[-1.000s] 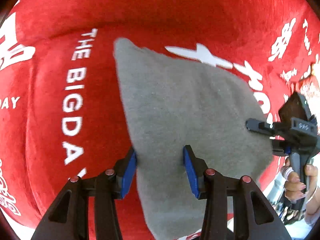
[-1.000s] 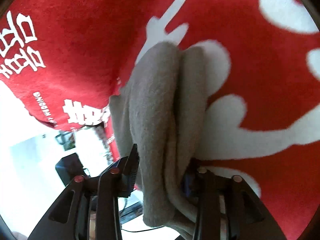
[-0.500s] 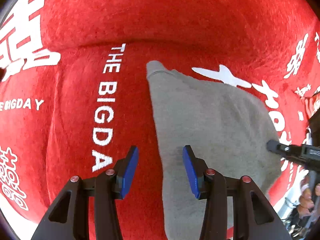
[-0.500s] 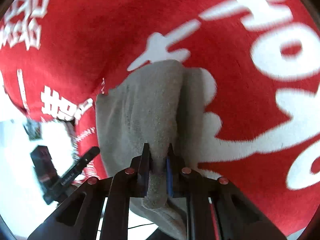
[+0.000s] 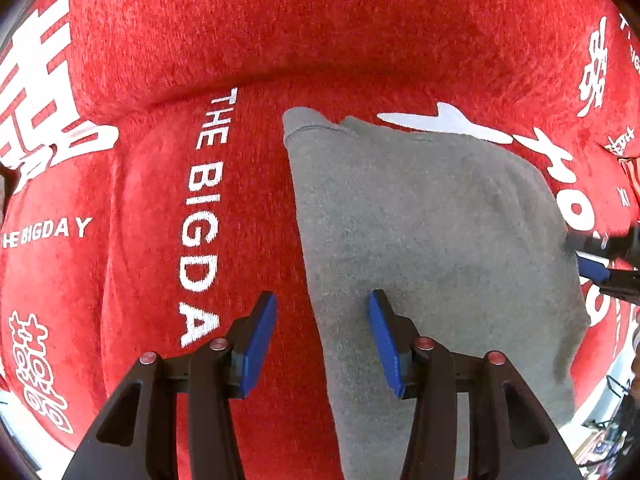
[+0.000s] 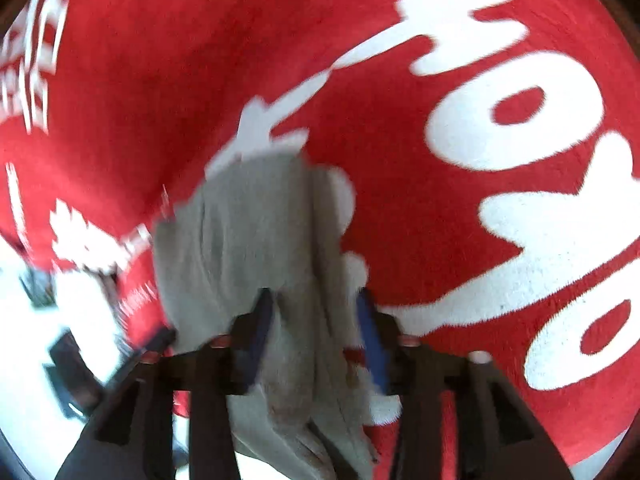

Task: Fold small clothes
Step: 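Open the right tool and release the bundle onto the red cloth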

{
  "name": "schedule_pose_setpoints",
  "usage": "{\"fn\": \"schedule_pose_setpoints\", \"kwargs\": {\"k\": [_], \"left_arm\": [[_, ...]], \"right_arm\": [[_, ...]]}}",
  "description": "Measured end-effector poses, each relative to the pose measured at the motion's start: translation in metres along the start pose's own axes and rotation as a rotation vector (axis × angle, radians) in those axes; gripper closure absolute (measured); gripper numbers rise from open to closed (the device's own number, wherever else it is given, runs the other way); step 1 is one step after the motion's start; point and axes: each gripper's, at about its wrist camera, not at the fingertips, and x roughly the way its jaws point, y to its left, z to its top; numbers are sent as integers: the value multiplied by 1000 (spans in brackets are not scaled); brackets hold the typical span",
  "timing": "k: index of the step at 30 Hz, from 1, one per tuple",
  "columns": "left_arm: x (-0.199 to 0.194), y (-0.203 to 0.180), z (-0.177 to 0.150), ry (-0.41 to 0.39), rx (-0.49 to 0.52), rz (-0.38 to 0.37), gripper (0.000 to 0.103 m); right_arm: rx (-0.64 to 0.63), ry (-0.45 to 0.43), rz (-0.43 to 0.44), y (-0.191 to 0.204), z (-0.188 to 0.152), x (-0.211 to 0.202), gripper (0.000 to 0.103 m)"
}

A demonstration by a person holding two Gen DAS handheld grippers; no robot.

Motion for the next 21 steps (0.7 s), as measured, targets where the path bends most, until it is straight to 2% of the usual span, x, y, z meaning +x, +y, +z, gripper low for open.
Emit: {"fn": "schedule_pose_setpoints", "kwargs": {"k": [2,3,4,5,6,8,10,11,13,15,18,20,21], "left_arm": [[1,1,1,6,-13,-1,53],[1,1,1,7,-15,0,53],[1,1,1,8,-15,2,53],[1,1,2,9,-13,5,53],[0,0,2,10,-11,11,53],[-1,1,2,13,-11,17,53],[0,2,2,14,-16,17,53],[1,2,1,13,-19,14,53],[1,1,1,10,-21,11,53],[1,-1,1,10,-24,9,53],[1,-4,2,17,-28,24,53],[1,-2,2,22,-40,22,53],[1,-1,2,26,-45,21,53]], "right_arm": [[118,40,129,-18,11,10,49],[176,69,173,-25,17,21,49],[191,83,181,-26,20,28,51],[199,99,184,-23,24,35,66],[190,109,184,-20,27,40,74],[66,79,121,8,32,35,77],[-177,23,21,45,28,20,78],[-245,13,-25,54,24,17,79],[-353,1,-160,66,24,21,89],[-381,19,-285,57,32,35,89],[-332,34,-258,35,41,31,81],[-339,24,-295,36,38,25,73],[-338,19,-326,37,35,20,73]]}}
